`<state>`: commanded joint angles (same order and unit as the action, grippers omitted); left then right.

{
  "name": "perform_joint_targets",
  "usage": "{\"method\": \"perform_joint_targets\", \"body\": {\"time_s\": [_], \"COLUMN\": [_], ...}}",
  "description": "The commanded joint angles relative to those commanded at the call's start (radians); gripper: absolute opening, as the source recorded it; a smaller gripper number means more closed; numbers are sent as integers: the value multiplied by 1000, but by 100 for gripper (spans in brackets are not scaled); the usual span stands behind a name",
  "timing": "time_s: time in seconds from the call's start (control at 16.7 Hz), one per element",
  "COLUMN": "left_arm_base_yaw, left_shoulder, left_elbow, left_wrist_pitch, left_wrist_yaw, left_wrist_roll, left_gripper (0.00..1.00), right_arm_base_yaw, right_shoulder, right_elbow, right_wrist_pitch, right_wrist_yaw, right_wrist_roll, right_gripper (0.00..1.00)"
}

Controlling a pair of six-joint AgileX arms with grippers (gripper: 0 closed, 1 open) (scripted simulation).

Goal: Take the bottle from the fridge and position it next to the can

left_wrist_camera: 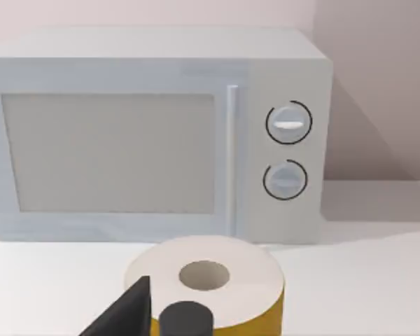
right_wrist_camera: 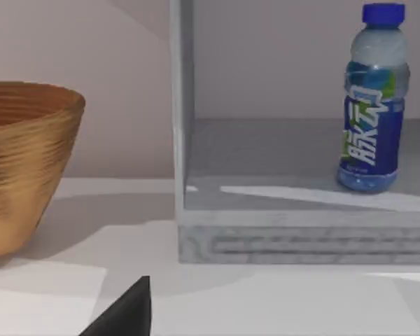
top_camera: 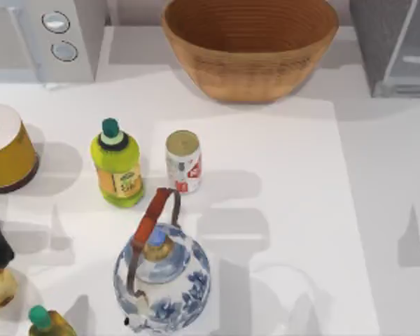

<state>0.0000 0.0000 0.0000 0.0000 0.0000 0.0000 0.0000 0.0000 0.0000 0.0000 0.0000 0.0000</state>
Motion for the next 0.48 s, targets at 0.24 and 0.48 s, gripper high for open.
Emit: {"method": "perform_joint_targets", "body": {"time_s": [0.24,0.48], "left_arm_base_yaw": [0,0], "left_shoulder": [0,0], "left_elbow": [0,0], "left_wrist_pitch": [0,0], "left_wrist_yaw": [0,0], "left_wrist_roll": [0,0], "left_gripper": [100,100], "right_arm_base_yaw": [-6,-39], "right_shoulder": [31,220], "right_elbow": [21,139], "right_wrist_pitch": [23,154], "right_wrist_yaw": [-5,-34], "right_wrist_roll": [0,-2], "right_gripper": [100,100]}}
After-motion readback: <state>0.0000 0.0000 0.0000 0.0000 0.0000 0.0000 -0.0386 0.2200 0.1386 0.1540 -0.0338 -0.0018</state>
